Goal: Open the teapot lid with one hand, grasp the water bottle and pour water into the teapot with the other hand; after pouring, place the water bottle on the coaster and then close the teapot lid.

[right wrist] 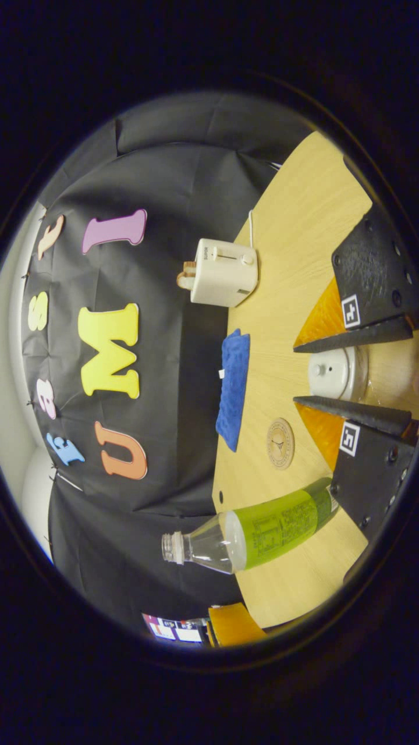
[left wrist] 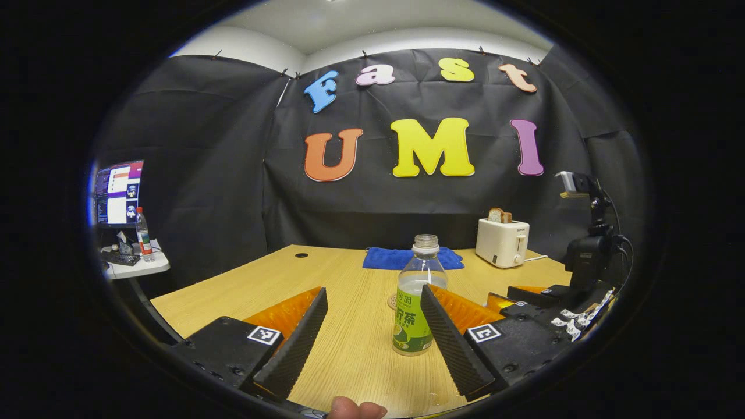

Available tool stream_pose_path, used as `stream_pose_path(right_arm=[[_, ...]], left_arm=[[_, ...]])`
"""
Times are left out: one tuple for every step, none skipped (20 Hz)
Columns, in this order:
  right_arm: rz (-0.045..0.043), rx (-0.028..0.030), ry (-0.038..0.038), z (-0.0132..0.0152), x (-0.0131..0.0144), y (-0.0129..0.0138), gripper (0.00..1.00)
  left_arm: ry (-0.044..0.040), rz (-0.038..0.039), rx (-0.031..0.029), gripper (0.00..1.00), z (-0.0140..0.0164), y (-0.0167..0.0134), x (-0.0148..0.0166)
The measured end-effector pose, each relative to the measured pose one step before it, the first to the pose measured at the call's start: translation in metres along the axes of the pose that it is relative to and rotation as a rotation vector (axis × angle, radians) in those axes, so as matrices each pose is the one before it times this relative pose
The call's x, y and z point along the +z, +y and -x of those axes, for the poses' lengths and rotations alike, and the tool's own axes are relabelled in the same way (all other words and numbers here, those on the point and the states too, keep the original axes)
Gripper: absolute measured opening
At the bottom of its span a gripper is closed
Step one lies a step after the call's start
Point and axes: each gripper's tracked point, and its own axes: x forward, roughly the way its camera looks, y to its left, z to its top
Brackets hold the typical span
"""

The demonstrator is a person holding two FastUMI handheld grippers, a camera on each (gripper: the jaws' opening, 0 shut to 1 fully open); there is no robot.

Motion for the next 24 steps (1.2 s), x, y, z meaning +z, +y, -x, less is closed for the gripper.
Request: stream_pose_path(right_arm=[[0.00618,-0.00090,0.00656,-0.00031,-0.00123,0.00079,0.48],[-0.00084,0.00112,0.00782,-0.00086,-0.00089,-0.00003,0.41],[-0.00762,0.01636,0.00451,-0.00167,-0.00157,0.00320,0.48],[-0.01004,-0.00999,0.00674,0.00366,-0.00220,0.00078,0.42],[-0.00550,0.00298,0.00442,-0.00497,0.00149,-0.00289,0.23],[0.01104,-0.00011,0.00729,0.00067,-0.00056,-0.00033,0.24],[0.00883,-0.00045,-0.00034,0.00119,0.00084,0.00193,0.24],[0.00397,-0.02751,-0.00807,-0.00862,0.00375,-0.00538,0.24],[-0.00720,0.01314,0.00433,0.00768,-0.00390,-0.00052,0.07],[-0.00275,0.01112,0.00508,0.00063,0.00020,-0.00026,0.05],[-0.00431,0.00660,0.00137,-0.00107,-0.00099,0.00147,0.09],[0.00061,0.00905,0.00150,-0.00025,0.00128,0.00074,0.06],[-0.00973,0.00415,-0.00419,0.00173,0.00142,-0.00118,0.07],[0.00028,0.00158,-0.00254,-0.00287,0.00070,0.00078,0.00],[-0.00023,0.00519,-0.00538,0.00278,0.00056,0.00119,0.00],[-0.01447,0.00833,-0.01152,0.00253,0.00329,0.00079,0.00],[-0.00485,0.00431,-0.01196,0.00003,0.00281,0.00040,0.00],[-0.00239,0.00136,-0.01883,0.00215,0.00555,-0.00073,0.00],[-0.00269,0.00158,-0.01243,0.00144,0.00393,-0.00088,0.00],[-0.00361,0.00203,-0.00888,0.00174,0.00380,-0.00048,0.00],[-0.00247,0.00162,-0.00766,0.00212,0.00394,0.00020,0.00],[0.00326,0.00046,-0.00721,0.00207,0.00503,-0.00180,0.00],[0.00650,-0.00391,-0.00749,0.00377,0.00289,-0.00250,0.00],[0.00289,-0.00209,-0.00728,0.00337,0.00405,-0.00287,0.00]], left_arm=[[0.00342,-0.00109,-0.00048,1.00,-0.00063,0.00038,-0.00129],[0.00211,-0.00086,-0.00033,1.00,-0.00025,-0.00035,-0.00090],[0.00133,0.00082,-0.00177,1.00,-0.00010,0.00031,0.00014],[0.00058,0.00066,-0.00179,1.00,-0.00088,-0.00022,-0.00145],[0.00126,0.00023,-0.00154,1.00,-0.00008,0.00004,0.00031],[-0.00069,-0.00044,-0.00035,1.00,0.00059,-0.00012,0.00013],[-0.00177,-0.00146,0.00105,1.00,0.00031,0.00019,0.00120],[0.00015,-0.00076,0.00157,1.00,-0.00028,0.00007,-0.00035],[0.00110,0.00193,-0.00183,1.00,0.00201,-0.00107,-0.00004],[-0.00071,0.00429,-0.00257,1.00,-0.00234,-0.00035,-0.00047],[0.00202,0.00540,-0.00277,1.00,0.00024,-0.00006,-0.00021],[0.00172,0.00344,-0.00375,1.00,-0.00030,-0.00052,-0.00053],[0.00170,-0.00024,-0.00066,1.00,-0.00039,0.00001,-0.00019],[-0.00042,-0.00118,-0.00122,1.00,0.00088,-0.00023,-0.00027],[0.00055,-0.00119,-0.00256,1.00,-0.00046,-0.00063,0.00001],[0.00190,0.00007,-0.00258,1.00,-0.00079,-0.00074,-0.00157],[0.00435,0.00097,-0.00435,1.00,-0.00034,-0.00166,-0.00103],[0.00271,0.00238,-0.00754,1.00,0.00000,-0.00303,-0.00129],[0.00241,0.00935,-0.01017,1.00,-0.00092,-0.00440,-0.00094],[0.00222,0.00848,-0.01017,1.00,0.00013,-0.00362,-0.00078],[0.00556,0.00746,-0.00853,1.00,-0.00084,-0.00254,-0.00219],[0.00460,0.00244,-0.01262,1.00,-0.00005,-0.00274,-0.00185],[0.00553,0.00189,-0.01356,1.00,0.00024,-0.00255,-0.00208],[0.01242,0.00617,-0.01081,1.00,-0.00020,-0.00254,-0.00381]])
